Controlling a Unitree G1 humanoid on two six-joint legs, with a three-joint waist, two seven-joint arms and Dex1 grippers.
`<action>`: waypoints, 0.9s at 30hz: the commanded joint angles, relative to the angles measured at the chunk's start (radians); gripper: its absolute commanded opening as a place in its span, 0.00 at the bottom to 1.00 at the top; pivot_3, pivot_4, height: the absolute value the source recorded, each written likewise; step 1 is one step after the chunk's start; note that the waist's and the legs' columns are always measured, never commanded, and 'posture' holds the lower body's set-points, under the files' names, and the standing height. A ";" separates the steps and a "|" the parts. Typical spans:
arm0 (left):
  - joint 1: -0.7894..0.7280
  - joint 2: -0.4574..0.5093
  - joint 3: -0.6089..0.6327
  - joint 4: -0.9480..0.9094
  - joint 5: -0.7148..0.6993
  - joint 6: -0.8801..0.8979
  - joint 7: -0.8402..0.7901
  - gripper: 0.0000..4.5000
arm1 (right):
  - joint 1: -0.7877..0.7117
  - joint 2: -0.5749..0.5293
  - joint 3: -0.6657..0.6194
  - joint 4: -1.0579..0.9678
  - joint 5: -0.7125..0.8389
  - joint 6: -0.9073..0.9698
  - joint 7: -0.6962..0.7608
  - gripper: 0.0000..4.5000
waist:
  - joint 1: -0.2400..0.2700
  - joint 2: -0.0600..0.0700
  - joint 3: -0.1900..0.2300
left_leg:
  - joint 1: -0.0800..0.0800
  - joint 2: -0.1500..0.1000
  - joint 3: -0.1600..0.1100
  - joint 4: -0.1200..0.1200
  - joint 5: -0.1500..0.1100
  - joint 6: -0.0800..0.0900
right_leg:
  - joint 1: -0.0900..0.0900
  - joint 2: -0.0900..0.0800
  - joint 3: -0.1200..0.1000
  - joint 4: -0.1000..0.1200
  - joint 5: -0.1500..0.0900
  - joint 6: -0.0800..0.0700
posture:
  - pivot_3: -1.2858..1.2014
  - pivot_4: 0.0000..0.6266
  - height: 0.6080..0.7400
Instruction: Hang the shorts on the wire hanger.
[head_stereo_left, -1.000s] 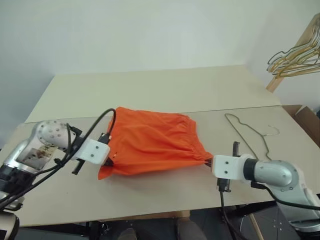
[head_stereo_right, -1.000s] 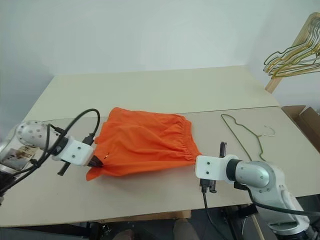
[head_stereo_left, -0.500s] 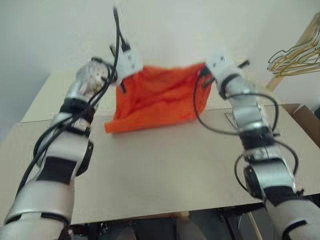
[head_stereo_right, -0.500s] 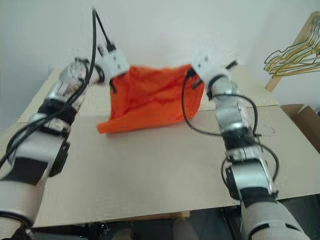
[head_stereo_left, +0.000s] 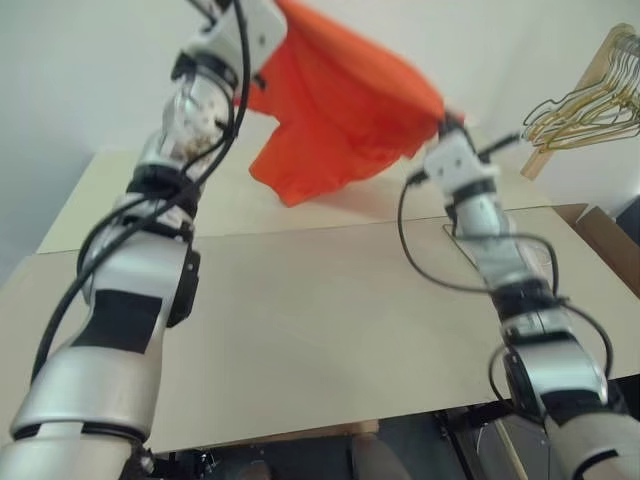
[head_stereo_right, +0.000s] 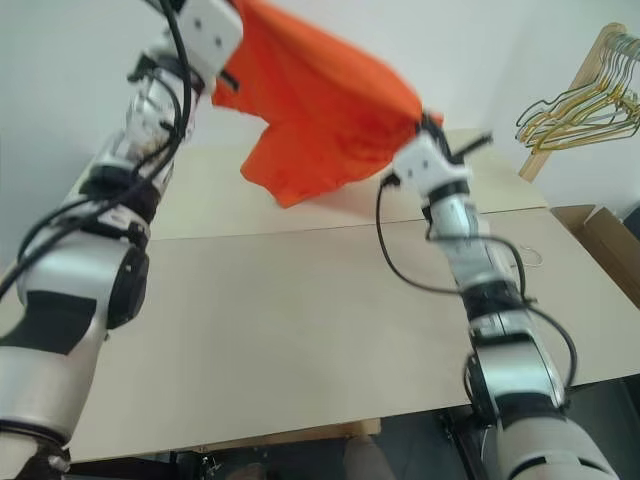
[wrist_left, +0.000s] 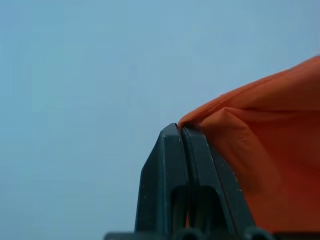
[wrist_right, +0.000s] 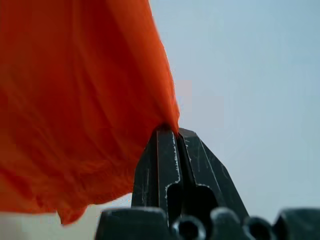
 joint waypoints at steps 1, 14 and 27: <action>0.174 0.047 0.044 -0.254 -0.193 0.001 -0.356 0.01 | 0.110 -0.081 -0.010 -0.151 0.059 -0.092 0.142 0.00 | -0.010 0.000 0.000 | 0.002 0.001 0.000 0.000 0.000 0.000 | 0.002 0.001 0.000 -0.003 0.000 0.000 | 0.46 0.05 1.00; 1.091 0.722 0.106 -1.407 -0.644 0.622 -1.180 0.01 | 0.298 -0.211 0.131 -0.192 0.183 -0.370 0.637 0.00 | -0.030 0.003 0.002 | 0.049 0.005 -0.003 -0.004 -0.015 0.026 | 0.052 0.007 0.005 -0.017 -0.001 0.000 | 0.48 0.06 1.00; 1.300 0.730 0.093 -1.649 -0.603 0.761 -1.163 0.01 | 0.388 -0.403 0.162 -0.228 0.099 -0.479 0.788 0.00 | 0.080 0.004 0.004 | 0.059 0.007 -0.001 -0.004 -0.022 0.037 | 0.063 0.008 0.005 -0.025 -0.002 -0.001 | 0.47 0.08 1.00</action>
